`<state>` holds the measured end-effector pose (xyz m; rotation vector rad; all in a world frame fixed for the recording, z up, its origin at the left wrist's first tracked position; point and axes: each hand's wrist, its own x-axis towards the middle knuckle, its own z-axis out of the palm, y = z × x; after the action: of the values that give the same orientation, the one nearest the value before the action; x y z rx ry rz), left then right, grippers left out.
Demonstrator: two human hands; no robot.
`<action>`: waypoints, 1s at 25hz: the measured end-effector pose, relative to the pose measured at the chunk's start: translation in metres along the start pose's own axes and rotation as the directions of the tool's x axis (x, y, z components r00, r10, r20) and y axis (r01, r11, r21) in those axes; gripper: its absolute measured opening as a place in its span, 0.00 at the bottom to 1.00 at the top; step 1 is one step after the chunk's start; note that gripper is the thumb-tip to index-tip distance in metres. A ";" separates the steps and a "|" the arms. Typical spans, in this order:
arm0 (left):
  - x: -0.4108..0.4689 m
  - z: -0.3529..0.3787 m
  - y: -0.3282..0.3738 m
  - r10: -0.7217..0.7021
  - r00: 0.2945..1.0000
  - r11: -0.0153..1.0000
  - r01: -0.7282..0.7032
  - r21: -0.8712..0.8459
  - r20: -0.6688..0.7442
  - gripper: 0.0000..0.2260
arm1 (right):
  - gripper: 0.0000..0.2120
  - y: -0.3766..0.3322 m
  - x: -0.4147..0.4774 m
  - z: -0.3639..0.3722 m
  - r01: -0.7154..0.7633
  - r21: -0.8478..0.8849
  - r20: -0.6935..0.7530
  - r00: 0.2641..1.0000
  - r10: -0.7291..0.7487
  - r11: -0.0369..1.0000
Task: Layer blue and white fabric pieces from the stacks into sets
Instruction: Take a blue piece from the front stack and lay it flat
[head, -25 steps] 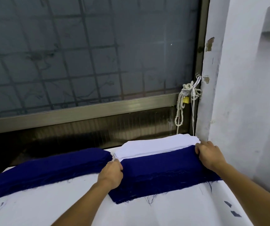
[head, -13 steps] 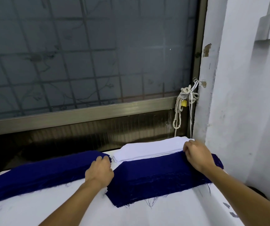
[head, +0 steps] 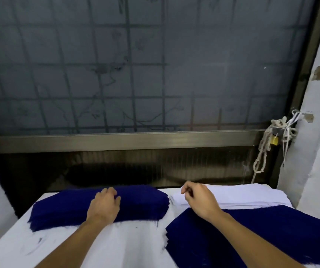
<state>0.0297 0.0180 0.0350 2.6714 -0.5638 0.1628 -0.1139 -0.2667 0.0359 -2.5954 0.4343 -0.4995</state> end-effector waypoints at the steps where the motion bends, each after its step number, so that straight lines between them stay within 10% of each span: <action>1: 0.006 0.000 -0.012 -0.009 1.000 1.000 0.009 0.006 0.000 0.14 | 0.09 -0.008 0.008 0.011 0.008 0.005 0.019 1.000 -0.008 1.000; 11: 0.045 0.015 -0.050 -0.071 0.991 0.997 0.074 -0.026 0.114 0.08 | 0.04 -0.049 0.068 0.090 0.178 -0.054 0.067 0.982 -0.175 0.982; 19: 0.037 0.023 -0.064 0.297 0.947 0.938 -0.313 0.147 0.119 0.11 | 0.28 -0.081 0.088 0.111 0.244 -0.045 0.231 0.946 -0.227 0.969; 25: 0.046 0.006 -0.067 0.342 0.911 0.933 -0.359 0.033 0.231 0.08 | 0.16 -0.086 0.088 0.108 0.269 -0.035 0.218 0.942 -0.255 0.963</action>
<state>0.0995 0.0547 0.0146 2.6525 -1.1320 -0.0170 0.0272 -0.1873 0.0121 -2.7472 0.0327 -0.2929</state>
